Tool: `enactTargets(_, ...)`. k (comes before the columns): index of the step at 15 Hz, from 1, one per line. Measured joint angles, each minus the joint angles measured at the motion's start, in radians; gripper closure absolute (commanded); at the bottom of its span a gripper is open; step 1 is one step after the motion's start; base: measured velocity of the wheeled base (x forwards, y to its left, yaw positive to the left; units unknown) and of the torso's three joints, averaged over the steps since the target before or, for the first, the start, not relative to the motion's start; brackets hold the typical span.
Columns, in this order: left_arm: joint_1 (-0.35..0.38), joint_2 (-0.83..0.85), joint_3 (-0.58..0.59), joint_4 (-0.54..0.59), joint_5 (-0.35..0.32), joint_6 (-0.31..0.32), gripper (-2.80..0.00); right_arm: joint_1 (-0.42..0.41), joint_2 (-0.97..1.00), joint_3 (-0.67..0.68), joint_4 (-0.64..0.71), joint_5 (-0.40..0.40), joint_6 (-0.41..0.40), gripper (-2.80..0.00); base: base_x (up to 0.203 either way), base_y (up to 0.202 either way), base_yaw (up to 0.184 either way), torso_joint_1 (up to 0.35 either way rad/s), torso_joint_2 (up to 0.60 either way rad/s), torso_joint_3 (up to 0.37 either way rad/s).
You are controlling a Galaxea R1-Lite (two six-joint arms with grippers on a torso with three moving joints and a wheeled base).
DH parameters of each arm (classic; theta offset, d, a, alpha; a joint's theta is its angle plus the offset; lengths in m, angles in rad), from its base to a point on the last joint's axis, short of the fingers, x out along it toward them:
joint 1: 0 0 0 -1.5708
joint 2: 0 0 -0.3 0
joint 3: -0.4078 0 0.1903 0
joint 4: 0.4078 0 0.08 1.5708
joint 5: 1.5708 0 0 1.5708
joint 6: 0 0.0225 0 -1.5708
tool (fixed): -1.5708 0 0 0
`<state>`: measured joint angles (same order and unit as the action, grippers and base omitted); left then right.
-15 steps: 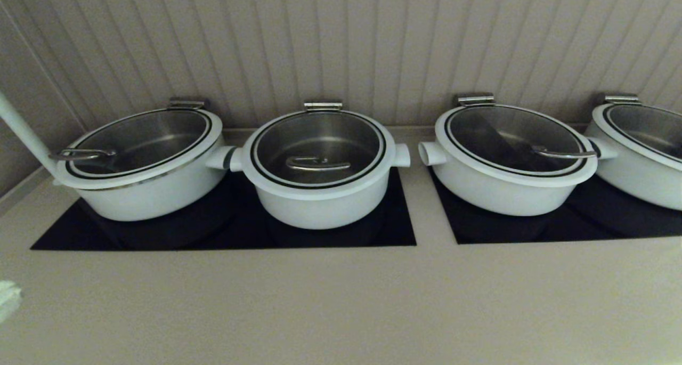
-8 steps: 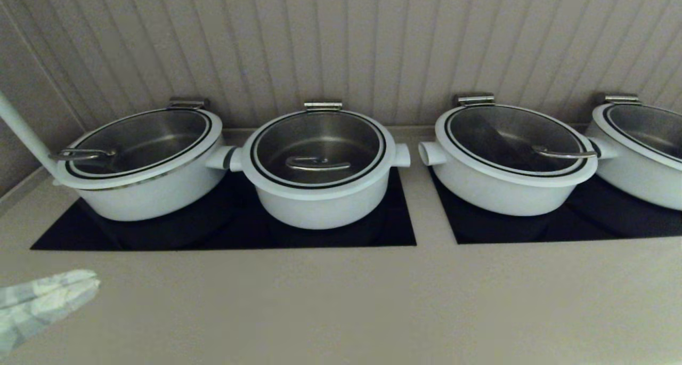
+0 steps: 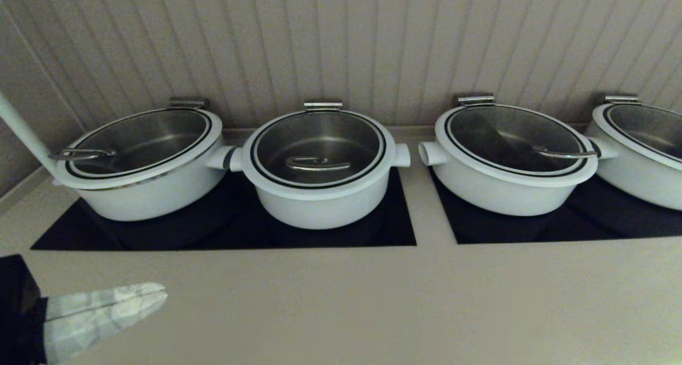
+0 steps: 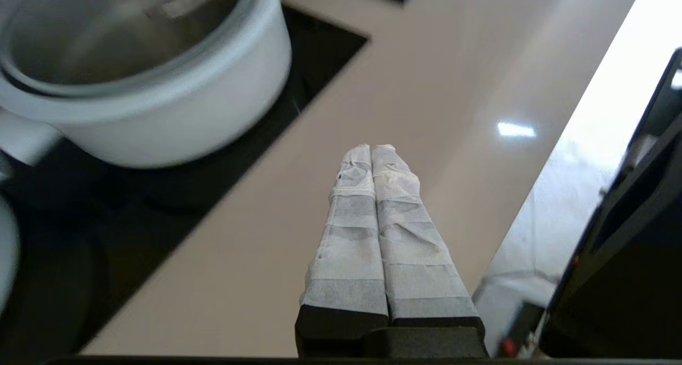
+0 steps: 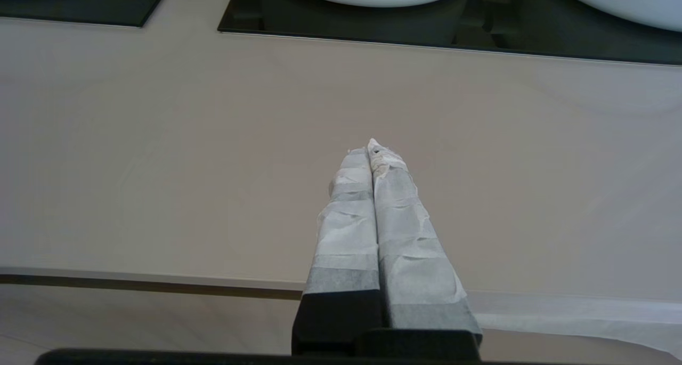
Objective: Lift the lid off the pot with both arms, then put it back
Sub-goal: Open the food pot lid a small opening with the left arm
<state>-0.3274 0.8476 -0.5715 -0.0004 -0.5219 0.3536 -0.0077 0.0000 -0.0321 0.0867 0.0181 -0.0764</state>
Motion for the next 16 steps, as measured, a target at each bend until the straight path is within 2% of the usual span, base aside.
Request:
enactTargets(5,-0.003,0.165,-0.058,-0.002,0.002,0.049,0.00,0.000,0.000,0.000,0.000,0.000,0.003,0.00,0.000,0.000,0.000,0.000,0.00,0.000)
enactTargets(10,-0.054,0.317,-0.180,-0.002,0.019,0.052,0.00,0.000,0.000,-0.001,0.000,0.009,-0.002,0.00,0.000,0.000,0.000,0.000,0.00,0.000)
enactTargets(16,-0.085,0.455,-0.235,-0.005,0.089,0.050,0.00,0.000,0.000,-0.001,0.001,0.022,-0.021,0.00,0.000,0.000,0.000,0.000,0.00,0.000)
